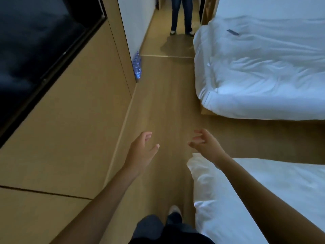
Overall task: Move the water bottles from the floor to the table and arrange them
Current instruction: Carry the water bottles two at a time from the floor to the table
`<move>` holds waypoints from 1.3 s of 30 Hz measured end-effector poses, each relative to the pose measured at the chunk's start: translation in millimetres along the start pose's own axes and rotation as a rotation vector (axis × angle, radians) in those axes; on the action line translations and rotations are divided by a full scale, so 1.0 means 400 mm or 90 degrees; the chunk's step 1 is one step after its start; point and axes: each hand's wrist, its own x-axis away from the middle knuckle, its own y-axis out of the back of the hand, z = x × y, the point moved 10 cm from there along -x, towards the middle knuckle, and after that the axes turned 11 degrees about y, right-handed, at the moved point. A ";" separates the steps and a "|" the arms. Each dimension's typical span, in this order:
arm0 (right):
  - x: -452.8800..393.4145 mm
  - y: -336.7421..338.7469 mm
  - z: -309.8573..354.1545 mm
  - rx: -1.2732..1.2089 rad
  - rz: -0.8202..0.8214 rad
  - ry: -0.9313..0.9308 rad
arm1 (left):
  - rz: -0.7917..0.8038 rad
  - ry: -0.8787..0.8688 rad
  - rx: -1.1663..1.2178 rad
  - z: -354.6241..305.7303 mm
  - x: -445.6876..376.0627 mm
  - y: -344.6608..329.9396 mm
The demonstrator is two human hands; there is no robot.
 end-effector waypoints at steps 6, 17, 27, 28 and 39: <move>-0.400 0.026 0.068 0.023 0.040 0.010 | -0.009 0.030 -0.003 -0.114 -0.351 0.012; -1.193 0.069 0.204 0.037 0.035 0.027 | -0.008 0.023 0.003 -0.339 -1.144 0.045; -1.836 0.188 0.224 0.059 0.052 -0.014 | 0.006 0.027 0.012 -0.567 -1.773 0.001; -1.915 0.201 0.233 0.069 0.058 -0.009 | -0.004 0.034 0.020 -0.588 -1.845 -0.001; -2.739 0.238 0.411 0.113 0.175 0.030 | -0.084 0.138 0.095 -0.770 -2.502 0.024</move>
